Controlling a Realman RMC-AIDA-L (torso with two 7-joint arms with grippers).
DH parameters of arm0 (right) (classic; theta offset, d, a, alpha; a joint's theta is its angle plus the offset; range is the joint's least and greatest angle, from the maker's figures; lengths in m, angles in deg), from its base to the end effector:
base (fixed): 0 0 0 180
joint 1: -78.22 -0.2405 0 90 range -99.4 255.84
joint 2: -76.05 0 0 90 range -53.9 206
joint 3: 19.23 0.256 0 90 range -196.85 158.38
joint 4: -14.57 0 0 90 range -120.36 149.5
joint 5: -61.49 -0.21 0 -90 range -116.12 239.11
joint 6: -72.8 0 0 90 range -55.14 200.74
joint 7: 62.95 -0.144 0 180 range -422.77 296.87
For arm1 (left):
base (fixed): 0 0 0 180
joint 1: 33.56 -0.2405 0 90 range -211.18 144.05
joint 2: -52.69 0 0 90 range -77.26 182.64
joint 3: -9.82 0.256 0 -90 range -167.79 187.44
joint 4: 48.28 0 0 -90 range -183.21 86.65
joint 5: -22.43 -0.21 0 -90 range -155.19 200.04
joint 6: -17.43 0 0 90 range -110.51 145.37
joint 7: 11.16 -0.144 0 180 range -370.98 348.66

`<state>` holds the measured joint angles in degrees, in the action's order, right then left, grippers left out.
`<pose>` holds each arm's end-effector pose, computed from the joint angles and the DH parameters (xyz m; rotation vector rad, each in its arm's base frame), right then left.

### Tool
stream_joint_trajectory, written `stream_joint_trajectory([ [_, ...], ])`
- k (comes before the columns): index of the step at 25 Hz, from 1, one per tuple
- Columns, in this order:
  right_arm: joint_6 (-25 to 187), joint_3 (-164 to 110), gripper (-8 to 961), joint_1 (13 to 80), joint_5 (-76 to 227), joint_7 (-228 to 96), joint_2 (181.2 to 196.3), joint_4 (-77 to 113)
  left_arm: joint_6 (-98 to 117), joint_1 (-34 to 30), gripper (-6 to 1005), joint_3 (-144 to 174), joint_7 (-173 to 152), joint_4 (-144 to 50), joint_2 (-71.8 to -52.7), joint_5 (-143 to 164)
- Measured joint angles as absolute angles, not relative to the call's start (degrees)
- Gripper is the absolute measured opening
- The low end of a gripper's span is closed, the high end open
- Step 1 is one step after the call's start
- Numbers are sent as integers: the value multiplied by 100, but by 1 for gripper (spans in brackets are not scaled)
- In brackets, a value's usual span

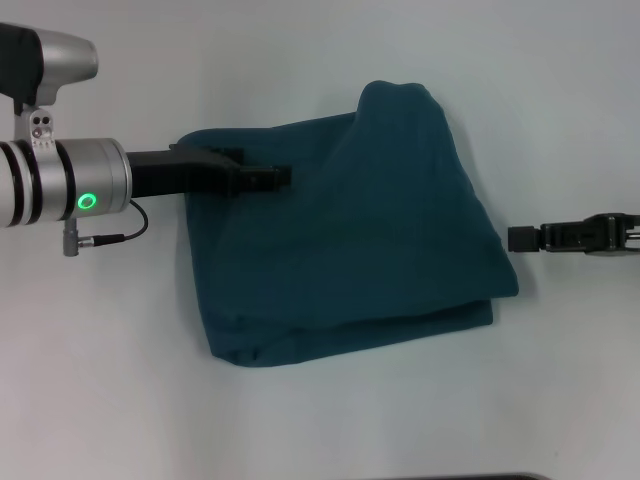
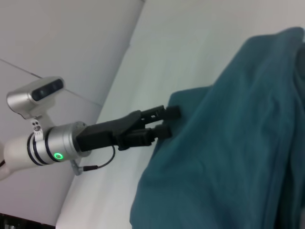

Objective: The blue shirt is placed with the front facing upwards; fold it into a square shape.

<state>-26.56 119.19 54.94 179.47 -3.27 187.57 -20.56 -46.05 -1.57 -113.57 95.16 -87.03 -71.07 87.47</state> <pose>0.3162 0.2764 0.0359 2.4887 -1.7853 -0.6431 -0.2517 0.3603 -0.0615 -2.5215 -1.1418 -0.4427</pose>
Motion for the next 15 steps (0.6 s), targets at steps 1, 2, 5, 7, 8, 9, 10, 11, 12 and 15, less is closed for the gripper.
stream_joint_trajectory([
  [1, -2666, 11922, 343, 5508, 17961, -340, 18750, -2056, -4602, -157, 903, -11358, 9516, -8703, -7108, 8747],
  [2, -2672, 11924, 343, 5523, 17968, -344, 18742, -2057, -4600, -157, 903, -11358, 9516, -8703, -7111, 8747],
  [5, -2672, 11926, 342, 5568, 17983, -353, 18723, -2058, -4597, -157, 904, -11357, 9524, -8704, -7114, 8747],
  [7, -2653, 11932, 342, 5592, 18020, -363, 18717, -2059, -4596, -157, 904, -11357, 9529, -8703, -7111, 8747],
  [8, -2639, 11942, 341, 5605, 18047, -371, 18715, -2059, -4596, -157, 904, -11358, 9531, -8704, -7110, 8747],
  [9, -2629, 11963, 341, 5611, 18083, -378, 18714, -2059, -4597, -156, 904, -11357, 9533, -8703, -7110, 8747],
  [10, -2621, 11981, 341, 5618, 18111, -384, 18714, -2059, -4599, -154, 904, -11358, 9536, -8704, -7109, 8747],
  [11, -2611, 11996, 341, 5622, 18127, -388, 18713, -2059, -4600, -151, 904, -11357, 9540, -8703, -7108, 8747],
  [12, -2591, 12002, 340, 5625, 18136, -390, 18713, -2059, -4603, -147, 904, -11357, 9543, -8704, -7108, 8747],
  [15, -2515, 12006, 339, 5623, 18169, -400, 18714, -2057, -4614, -137, 904, -11358, 9549, -8709, -7106, 8747],
])
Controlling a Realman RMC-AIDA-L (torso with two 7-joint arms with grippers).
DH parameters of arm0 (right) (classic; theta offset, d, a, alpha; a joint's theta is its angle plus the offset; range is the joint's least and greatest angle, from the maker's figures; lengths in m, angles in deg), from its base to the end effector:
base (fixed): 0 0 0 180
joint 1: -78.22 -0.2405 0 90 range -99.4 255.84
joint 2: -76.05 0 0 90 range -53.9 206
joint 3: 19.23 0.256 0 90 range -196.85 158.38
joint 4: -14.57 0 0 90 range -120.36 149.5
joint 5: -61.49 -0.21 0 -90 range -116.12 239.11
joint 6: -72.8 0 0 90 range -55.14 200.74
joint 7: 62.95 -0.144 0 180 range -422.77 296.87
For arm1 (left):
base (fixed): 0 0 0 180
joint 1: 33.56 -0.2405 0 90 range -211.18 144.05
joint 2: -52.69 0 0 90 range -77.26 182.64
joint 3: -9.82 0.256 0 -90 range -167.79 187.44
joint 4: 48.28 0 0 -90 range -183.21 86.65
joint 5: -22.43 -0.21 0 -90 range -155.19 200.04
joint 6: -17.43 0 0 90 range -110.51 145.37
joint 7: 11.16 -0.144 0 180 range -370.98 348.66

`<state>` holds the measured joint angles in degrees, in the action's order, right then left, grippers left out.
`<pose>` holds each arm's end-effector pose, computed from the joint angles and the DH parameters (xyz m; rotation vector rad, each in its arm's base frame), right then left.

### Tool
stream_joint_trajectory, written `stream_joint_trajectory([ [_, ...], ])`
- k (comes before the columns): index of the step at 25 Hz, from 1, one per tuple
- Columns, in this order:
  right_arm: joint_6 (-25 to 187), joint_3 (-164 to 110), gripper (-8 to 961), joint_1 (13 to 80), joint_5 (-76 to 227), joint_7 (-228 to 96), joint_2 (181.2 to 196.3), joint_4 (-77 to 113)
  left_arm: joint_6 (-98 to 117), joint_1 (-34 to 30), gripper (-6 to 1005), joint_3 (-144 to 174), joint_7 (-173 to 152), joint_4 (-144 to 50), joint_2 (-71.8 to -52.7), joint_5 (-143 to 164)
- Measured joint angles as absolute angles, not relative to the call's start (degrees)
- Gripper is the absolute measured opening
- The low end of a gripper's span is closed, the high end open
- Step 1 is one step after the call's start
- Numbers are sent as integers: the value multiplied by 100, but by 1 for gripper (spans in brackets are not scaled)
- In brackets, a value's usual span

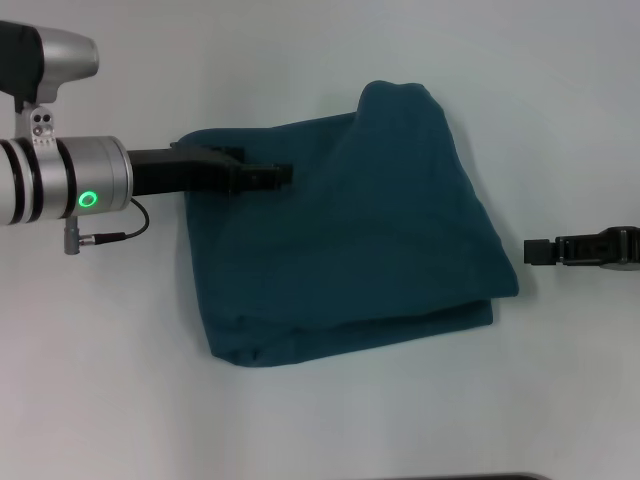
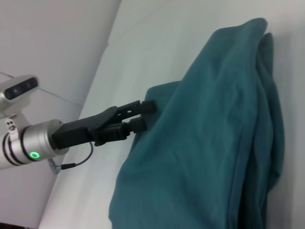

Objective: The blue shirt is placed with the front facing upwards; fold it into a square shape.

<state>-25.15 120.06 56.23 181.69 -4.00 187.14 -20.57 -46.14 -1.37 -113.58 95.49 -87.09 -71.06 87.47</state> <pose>0.3303 0.2698 0.0385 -2.4439 1.8436 0.5913 -0.2502 0.3612 -0.0613 -2.5223 -1.1440 -0.4458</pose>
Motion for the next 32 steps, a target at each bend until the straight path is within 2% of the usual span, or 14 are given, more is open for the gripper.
stream_joint_trajectory([
  [20, -2108, 11928, 334, 5321, 18494, -439, 18928, -1912, -4615, -131, 903, -11358, 9554, -8704, -7105, 8747],
  [30, -2180, 11733, 331, 5316, 18498, -374, 18958, -1901, -4630, -143, 903, -11357, 9536, -8675, -7105, 8747],
  [32, -2179, 11714, 252, 5319, 18499, -374, 18959, -1900, -4632, -143, 903, -11358, 9532, -8673, -7105, 8747],
])
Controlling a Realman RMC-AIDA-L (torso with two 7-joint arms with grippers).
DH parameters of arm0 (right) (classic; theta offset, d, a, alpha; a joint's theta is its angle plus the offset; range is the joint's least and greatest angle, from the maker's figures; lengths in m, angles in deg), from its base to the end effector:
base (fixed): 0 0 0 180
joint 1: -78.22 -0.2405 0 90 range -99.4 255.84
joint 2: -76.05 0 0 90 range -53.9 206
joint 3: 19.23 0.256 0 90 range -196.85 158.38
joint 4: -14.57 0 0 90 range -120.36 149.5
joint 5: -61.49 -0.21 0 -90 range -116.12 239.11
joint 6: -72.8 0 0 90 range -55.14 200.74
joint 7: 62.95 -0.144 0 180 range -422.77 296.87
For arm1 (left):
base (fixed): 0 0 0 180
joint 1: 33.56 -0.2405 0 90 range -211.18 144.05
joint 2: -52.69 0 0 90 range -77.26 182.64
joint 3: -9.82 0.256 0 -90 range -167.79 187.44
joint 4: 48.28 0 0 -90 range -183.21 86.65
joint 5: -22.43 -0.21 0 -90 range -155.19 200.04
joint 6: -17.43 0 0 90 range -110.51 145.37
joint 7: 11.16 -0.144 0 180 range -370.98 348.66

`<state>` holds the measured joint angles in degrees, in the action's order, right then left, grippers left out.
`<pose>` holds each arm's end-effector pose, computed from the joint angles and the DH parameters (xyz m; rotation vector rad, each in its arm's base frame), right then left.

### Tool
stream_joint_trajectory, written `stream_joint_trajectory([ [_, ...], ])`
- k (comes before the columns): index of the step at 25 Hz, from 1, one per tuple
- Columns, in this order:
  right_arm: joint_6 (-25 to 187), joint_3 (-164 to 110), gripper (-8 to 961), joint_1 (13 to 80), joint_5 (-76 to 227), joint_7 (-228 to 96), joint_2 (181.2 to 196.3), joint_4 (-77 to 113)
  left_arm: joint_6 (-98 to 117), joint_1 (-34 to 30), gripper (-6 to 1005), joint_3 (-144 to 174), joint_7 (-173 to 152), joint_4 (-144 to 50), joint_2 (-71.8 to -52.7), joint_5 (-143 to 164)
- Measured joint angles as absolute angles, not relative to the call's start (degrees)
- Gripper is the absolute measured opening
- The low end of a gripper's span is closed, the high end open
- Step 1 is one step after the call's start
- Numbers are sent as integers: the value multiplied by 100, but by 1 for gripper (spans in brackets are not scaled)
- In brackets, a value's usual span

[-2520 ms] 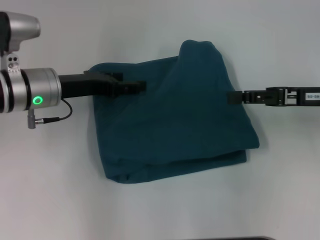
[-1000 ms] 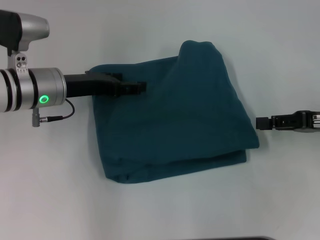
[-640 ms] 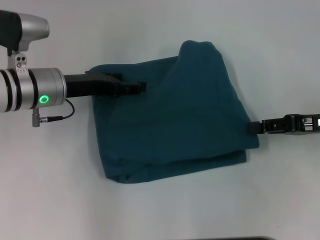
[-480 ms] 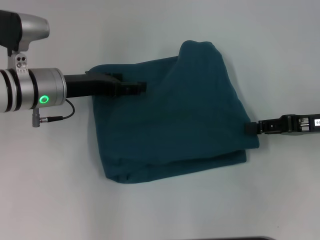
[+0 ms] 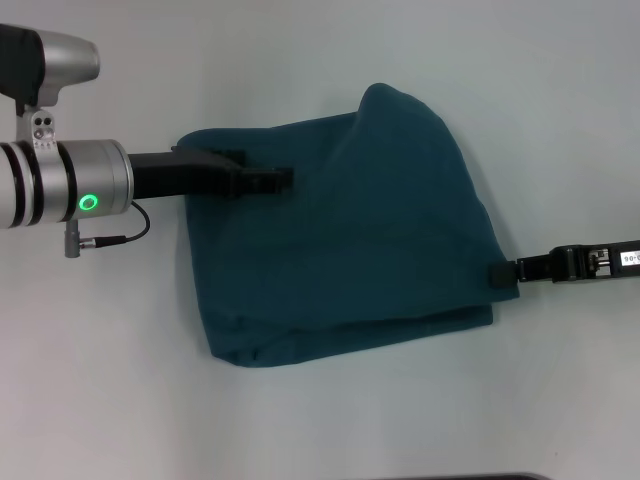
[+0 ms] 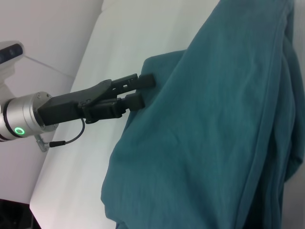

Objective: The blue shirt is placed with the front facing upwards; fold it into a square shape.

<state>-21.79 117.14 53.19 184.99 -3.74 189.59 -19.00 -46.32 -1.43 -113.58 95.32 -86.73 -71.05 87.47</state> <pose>0.3186 0.2777 0.0080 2.4956 -1.8240 -0.4725 -0.2512 0.3596 -0.0625 -2.5267 -1.1498 -0.4442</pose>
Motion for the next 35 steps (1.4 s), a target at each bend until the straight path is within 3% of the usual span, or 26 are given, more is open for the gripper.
stream_joint_trajectory([
  [3, -2186, 11722, 134, 5348, 18499, -368, 18960, -1901, -4644, -146, 904, -11357, 9532, -8671, -7105, 8747],
  [11, -2332, 11713, 12, 5396, 18540, -362, 18930, -1899, -4625, -130, 904, -11358, 9546, -8659, -7098, 8747],
  [28, -2432, 11746, 13, 5390, 18710, -488, 18881, -1913, -4575, -122, 903, -11358, 9546, -8651, -7096, 8747],
  [35, -2586, 12068, 137, 5485, 18708, -559, 18802, -1994, -4595, -122, 903, -11357, 9547, -8684, -7097, 8747],
])
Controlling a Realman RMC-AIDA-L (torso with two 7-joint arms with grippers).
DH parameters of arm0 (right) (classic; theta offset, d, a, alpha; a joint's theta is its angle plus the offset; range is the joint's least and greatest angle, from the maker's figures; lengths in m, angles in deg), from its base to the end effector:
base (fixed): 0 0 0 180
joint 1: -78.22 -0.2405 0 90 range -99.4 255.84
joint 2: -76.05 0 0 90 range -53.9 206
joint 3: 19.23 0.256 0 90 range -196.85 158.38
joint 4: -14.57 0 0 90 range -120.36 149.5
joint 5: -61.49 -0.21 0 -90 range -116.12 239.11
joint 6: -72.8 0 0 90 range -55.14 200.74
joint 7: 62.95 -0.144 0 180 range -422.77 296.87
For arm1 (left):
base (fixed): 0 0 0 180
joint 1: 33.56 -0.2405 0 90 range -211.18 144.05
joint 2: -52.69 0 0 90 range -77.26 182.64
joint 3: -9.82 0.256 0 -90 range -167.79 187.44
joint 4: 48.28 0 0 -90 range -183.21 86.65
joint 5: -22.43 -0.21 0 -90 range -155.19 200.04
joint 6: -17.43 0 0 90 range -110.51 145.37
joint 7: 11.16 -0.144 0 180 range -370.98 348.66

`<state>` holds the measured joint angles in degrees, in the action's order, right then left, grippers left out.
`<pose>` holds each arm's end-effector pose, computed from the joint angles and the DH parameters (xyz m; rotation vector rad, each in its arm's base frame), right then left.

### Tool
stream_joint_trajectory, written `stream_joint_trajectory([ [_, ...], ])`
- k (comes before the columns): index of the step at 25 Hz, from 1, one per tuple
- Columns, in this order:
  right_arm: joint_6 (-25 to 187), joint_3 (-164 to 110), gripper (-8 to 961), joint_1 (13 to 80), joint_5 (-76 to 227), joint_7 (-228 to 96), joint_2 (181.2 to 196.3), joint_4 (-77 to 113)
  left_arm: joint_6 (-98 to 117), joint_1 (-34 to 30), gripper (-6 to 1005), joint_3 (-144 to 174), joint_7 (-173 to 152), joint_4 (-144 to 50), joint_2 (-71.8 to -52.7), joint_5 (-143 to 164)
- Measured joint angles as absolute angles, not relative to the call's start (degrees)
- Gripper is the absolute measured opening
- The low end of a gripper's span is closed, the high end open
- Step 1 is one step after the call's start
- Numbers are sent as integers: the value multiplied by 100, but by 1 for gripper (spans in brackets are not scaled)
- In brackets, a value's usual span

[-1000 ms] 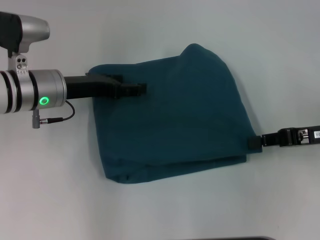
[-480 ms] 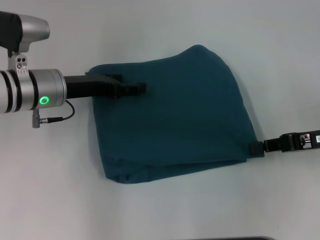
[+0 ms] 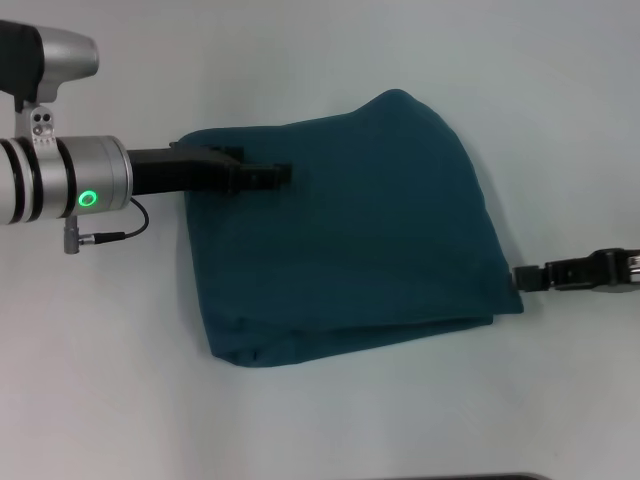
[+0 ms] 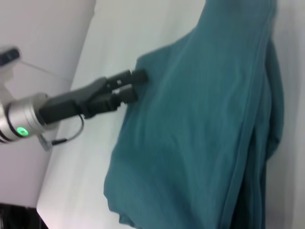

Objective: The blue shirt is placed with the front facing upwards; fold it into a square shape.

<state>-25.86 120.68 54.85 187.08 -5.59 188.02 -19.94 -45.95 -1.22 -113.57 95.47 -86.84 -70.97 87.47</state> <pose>0.3295 0.2658 0.0272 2.4345 -1.8887 -0.4790 -0.2505 0.3618 -0.0613 -2.5210 -1.1444 -0.4429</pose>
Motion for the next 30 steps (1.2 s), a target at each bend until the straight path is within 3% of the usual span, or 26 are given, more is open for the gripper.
stream_joint_trajectory([
  [6, -3039, 12842, 315, 5612, 18648, -469, 18736, -2377, -4630, -122, 903, -11358, 9549, -8703, -7096, 8747],
  [12, -3052, 13025, 462, 5390, 18447, 27, 18857, -2384, -5097, -251, 903, -11409, 9562, -9041, -7109, 8800],
  [16, -2916, 13031, 457, 5221, 18437, 386, 18944, -2368, -5731, -381, 903, -11574, 9543, -9289, -7103, 8971],
  [30, -1975, 12988, 440, 4748, 17936, 1095, 18981, -2089, -6830, -693, 904, -11719, 9183, -9167, -7118, 9096],
])
